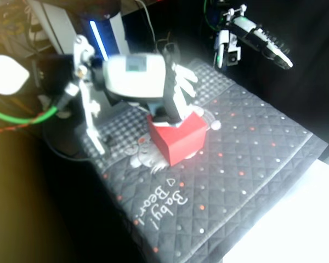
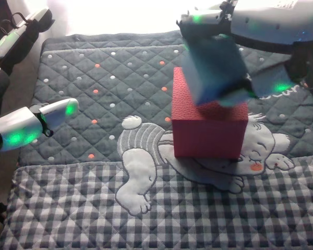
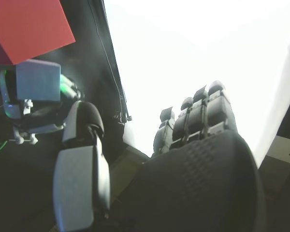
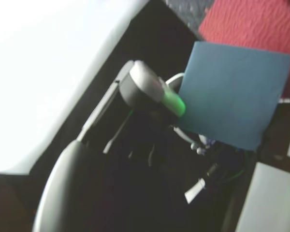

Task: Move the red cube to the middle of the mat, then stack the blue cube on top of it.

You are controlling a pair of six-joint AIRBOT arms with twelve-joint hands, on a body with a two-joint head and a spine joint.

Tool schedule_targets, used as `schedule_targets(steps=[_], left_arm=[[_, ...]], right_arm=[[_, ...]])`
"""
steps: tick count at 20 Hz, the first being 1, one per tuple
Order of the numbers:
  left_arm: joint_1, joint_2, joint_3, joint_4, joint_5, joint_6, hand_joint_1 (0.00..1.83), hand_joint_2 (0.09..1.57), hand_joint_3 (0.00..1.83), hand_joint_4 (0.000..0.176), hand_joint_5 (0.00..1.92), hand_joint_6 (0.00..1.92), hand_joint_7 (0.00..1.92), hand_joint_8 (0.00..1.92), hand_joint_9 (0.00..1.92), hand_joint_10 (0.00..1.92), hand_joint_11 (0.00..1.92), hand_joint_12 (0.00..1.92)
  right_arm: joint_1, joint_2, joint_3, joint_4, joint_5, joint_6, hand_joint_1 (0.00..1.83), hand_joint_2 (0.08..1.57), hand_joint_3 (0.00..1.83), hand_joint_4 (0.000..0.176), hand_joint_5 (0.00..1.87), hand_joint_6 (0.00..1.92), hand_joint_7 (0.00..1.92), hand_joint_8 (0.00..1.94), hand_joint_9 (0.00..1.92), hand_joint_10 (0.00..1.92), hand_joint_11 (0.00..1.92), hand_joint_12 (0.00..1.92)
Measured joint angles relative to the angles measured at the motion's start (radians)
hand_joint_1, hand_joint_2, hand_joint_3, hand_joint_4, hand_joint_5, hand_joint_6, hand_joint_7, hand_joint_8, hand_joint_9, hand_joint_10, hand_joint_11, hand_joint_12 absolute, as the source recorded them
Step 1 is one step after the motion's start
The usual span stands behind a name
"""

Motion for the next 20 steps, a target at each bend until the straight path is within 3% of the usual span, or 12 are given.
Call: schedule_targets(steps=[2,5,6,7,8,10,13,14,16,17,19,20], left_arm=[[0.0,0.0,0.0,0.0,0.0,0.0,0.74,1.08,0.0,0.159,0.0,0.0,0.0,0.0,0.0,0.0,0.0,0.0],[0.0,0.0,0.0,-0.003,0.0,0.0,0.7,1.08,0.0,0.139,0.0,0.0,0.0,0.0,0.0,0.0,0.0,0.0],[0.0,0.0,0.0,-0.003,0.0,0.0,0.69,1.08,0.0,0.143,0.0,0.0,0.0,0.0,0.0,0.0,0.0,0.0],[0.0,0.0,0.0,-0.002,0.0,0.0,0.69,1.09,0.0,0.147,0.0,0.0,0.0,0.0,0.0,0.0,0.0,0.0],[0.001,0.0,0.0,-0.003,0.0,0.0,0.7,1.09,0.0,0.151,0.0,0.0,0.0,0.0,0.0,0.0,0.0,0.0],[0.001,0.0,0.0,-0.006,-0.001,-0.002,0.7,1.09,0.0,0.158,0.0,0.0,0.0,0.0,0.0,0.0,0.0,0.0],[0.008,0.0,0.0,-0.001,-0.008,-0.004,0.69,1.08,0.0,0.166,0.0,0.0,0.0,0.0,0.0,0.0,0.0,0.0],[0.011,0.0,0.0,-0.001,-0.01,-0.005,0.68,1.08,0.0,0.169,0.0,0.0,0.0,0.0,0.0,0.0,0.0,0.0],[0.016,0.0,0.0,-0.014,-0.019,-0.005,0.69,1.07,0.0,0.176,0.0,0.0,0.0,0.0,0.0,0.0,0.0,0.0],[0.027,0.0,-0.002,-0.012,-0.035,-0.006,0.69,1.07,0.0,0.176,0.0,0.0,0.0,0.0,0.0,0.0,0.0,0.0],[0.039,0.0,-0.005,-0.01,-0.044,-0.009,0.58,1.03,0.0,0.176,0.0,0.0,0.0,0.0,0.0,0.0,0.0,0.0],[0.045,0.0,-0.011,-0.018,-0.061,-0.011,0.56,1.04,0.0,0.143,0.0,0.0,0.0,0.0,0.0,0.0,0.0,0.0]], right_arm=[[-0.005,-0.003,0.002,0.001,-0.019,0.0,0.37,1.33,0.01,0.0,0.0,0.03,0.01,0.03,0.0,0.52,0.0,1.27],[-0.011,-0.003,0.004,-0.003,-0.031,0.0,0.35,1.27,0.0,0.021,0.0,0.0,0.0,0.0,0.0,0.21,0.0,1.16],[-0.011,0.0,0.004,-0.003,-0.033,0.0,0.36,1.27,0.0,0.044,0.0,0.0,0.0,0.0,0.0,0.15,0.0,1.13],[-0.011,0.005,0.003,-0.003,-0.032,0.0,0.37,1.27,0.0,0.028,0.0,0.0,0.0,0.0,0.0,0.14,0.0,1.13],[-0.011,0.014,0.0,-0.004,-0.035,0.0,0.37,1.27,0.0,0.039,0.0,0.0,0.0,0.0,0.01,0.15,0.0,1.16],[-0.011,0.036,-0.01,-0.003,-0.035,0.0,0.35,1.28,0.0,0.0,0.0,0.0,0.0,0.0,0.0,0.08,0.0,1.23],[-0.011,0.095,-0.045,0.0,-0.029,0.0,0.39,1.24,0.0,0.014,0.0,0.0,0.0,0.0,0.0,0.07,0.0,1.38],[-0.011,0.13,-0.064,0.01,-0.011,0.0,0.44,1.23,0.0,0.018,0.0,0.0,0.0,0.0,0.0,0.01,0.0,1.26],[-0.01,0.235,-0.119,0.072,0.029,-0.033,0.41,1.27,0.0,0.032,0.06,0.05,0.0,0.0,0.0,0.0,0.0,0.14],[-0.011,0.274,-0.146,0.129,0.035,-0.113,0.46,1.26,0.0,0.0,0.01,0.01,0.0,0.0,0.0,0.0,0.0,0.03],[-0.045,0.348,-0.188,0.236,0.071,-0.212,0.41,1.24,0.0,0.0,0.0,0.0,0.0,0.0,0.0,0.0,0.0,0.0],[-0.079,0.368,-0.197,0.283,0.092,-0.232,0.44,1.25,0.0,0.026,0.0,0.0,0.0,0.0,0.0,0.0,0.0,0.0]])
